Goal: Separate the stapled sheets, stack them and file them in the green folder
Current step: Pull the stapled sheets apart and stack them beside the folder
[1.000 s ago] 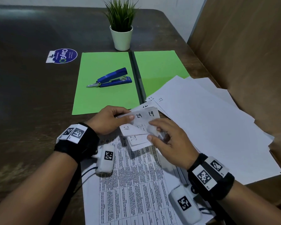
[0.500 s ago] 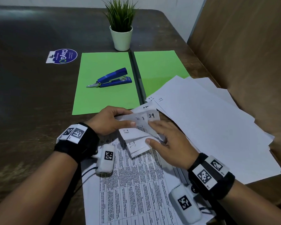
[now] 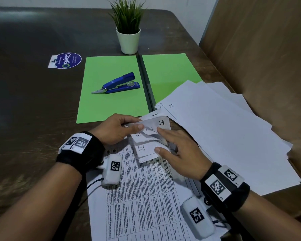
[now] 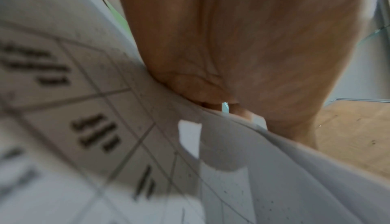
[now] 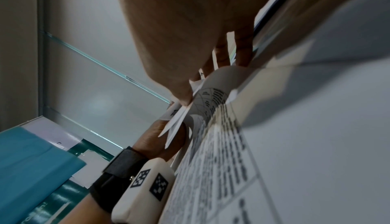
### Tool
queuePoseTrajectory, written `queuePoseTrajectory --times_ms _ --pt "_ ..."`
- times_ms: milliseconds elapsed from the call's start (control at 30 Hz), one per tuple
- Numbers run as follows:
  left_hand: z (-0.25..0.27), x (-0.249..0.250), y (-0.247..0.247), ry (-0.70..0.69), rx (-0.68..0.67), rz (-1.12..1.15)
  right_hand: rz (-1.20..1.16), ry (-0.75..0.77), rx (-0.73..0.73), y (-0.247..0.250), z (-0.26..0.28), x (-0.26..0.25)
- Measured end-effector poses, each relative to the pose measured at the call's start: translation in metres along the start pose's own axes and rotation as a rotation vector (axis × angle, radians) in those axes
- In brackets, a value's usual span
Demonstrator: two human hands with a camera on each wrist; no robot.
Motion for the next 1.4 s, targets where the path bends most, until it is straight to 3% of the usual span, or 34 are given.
queuePoseTrajectory --times_ms 233,400,500,667,833,1033,1400 --pt "0.0 -0.007 0.004 0.025 -0.006 -0.067 -0.084 -0.024 0.031 0.002 0.001 0.005" --pt "0.0 -0.013 0.007 0.016 -0.01 0.0 -0.422 -0.115 0.13 0.009 0.0 0.02" --pt "0.001 -0.012 0.008 -0.003 -0.019 0.001 -0.48 -0.141 0.107 0.007 -0.001 0.024" --pt "0.002 -0.003 0.006 -0.028 -0.01 0.025 -0.308 -0.031 0.066 0.007 -0.002 0.009" --pt "0.001 0.0 0.006 -0.009 0.03 0.011 -0.297 0.006 0.084 0.009 -0.001 0.004" --pt "-0.002 -0.01 0.008 0.023 0.04 -0.057 -0.478 -0.123 0.346 0.027 0.002 0.022" --pt "0.002 -0.004 0.008 -0.035 0.043 -0.033 -0.327 -0.037 0.283 0.025 -0.001 0.012"
Point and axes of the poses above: each hand's wrist, its own z-axis away from the middle knuckle, its own y-axis out of the back of the hand, x = y × z, the point moved 8 cm from there along -z, towards the middle knuckle, and after that the axes turned 8 degrees about -z, right-handed, at the moved point
